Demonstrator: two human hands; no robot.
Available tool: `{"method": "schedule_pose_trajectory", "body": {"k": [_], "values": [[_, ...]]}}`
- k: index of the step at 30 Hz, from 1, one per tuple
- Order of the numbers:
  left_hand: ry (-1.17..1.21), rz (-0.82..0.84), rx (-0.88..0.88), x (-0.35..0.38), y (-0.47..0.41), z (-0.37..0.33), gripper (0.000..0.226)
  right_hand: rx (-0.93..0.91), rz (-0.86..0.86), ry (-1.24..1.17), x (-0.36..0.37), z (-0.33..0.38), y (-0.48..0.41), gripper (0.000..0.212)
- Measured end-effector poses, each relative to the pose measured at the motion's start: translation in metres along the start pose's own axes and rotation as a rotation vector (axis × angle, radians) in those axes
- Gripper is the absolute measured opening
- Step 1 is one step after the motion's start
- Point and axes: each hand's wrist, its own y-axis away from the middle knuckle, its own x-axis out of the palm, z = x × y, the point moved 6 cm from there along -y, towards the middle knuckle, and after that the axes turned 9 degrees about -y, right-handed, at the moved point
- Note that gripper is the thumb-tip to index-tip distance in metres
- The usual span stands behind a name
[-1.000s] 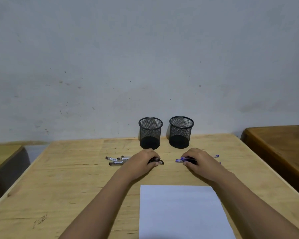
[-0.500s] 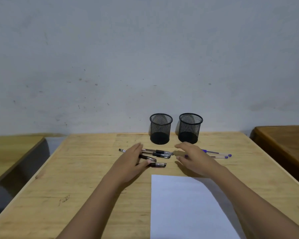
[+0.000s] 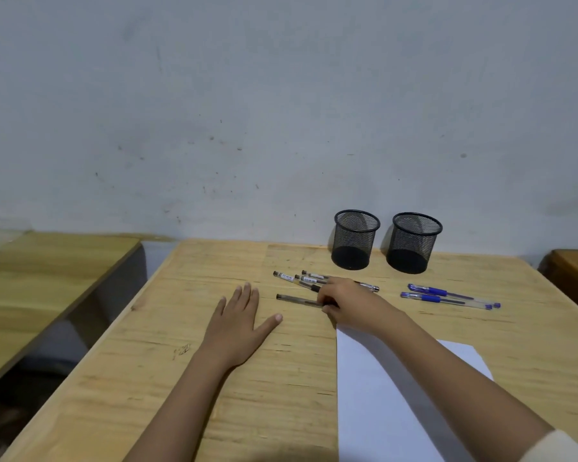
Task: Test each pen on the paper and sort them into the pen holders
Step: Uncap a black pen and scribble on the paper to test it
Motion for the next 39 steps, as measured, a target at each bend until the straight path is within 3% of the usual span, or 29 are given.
{"method": "schedule_pose_trajectory", "body": {"k": [4,8,10,12,16,19,24,30,32,35,36,38,39], "values": [[0.011,-0.001,-0.002,0.002,-0.001,0.002,0.127,0.009,-0.163,-0.184,-0.011,0.008,-0.002,0.010],[0.041,0.015,-0.028,-0.001,0.002,0.000,0.104,0.098,-0.506,-0.632,-0.044,0.012,0.016,0.008],[0.082,0.014,-0.035,-0.003,0.003,0.001,0.086,0.176,-0.592,-0.977,-0.047,0.009,0.029,0.009],[0.279,-0.030,-0.041,-0.010,0.007,-0.003,0.075,0.219,-0.604,-1.327,-0.040,0.009,0.041,0.011],[1.107,-0.042,-0.036,-0.030,0.026,-0.039,0.033,0.206,-0.584,-1.626,-0.027,0.017,0.060,0.013],[1.121,-0.185,0.138,-0.052,0.026,-0.062,0.017,0.168,-0.570,-1.628,-0.030,0.025,0.070,0.014],[1.261,-0.284,0.170,-0.071,0.034,-0.076,0.011,0.111,-0.566,-1.581,-0.047,0.030,0.083,0.012],[1.164,-0.353,0.228,-0.094,0.040,-0.093,0.016,0.059,-0.574,-1.466,-0.073,0.027,0.088,0.014],[1.185,-0.424,0.153,-0.099,0.040,-0.071,0.012,0.141,-0.742,-1.417,-0.089,0.003,0.102,0.011],[1.208,-0.541,-0.094,-0.098,0.046,0.008,0.014,0.101,-1.079,-1.692,-0.124,-0.052,0.150,0.024],[1.180,-0.536,-0.131,-0.097,0.049,0.026,0.014,0.062,-1.107,-1.721,-0.131,-0.060,0.161,0.022],[1.090,-0.472,-0.129,-0.089,0.047,0.033,0.014,0.058,-1.028,-1.631,-0.129,-0.058,0.161,0.006],[1.021,-0.433,-0.111,-0.082,0.044,0.024,0.013,0.098,-0.976,-1.549,-0.118,-0.053,0.153,0.008]]}}
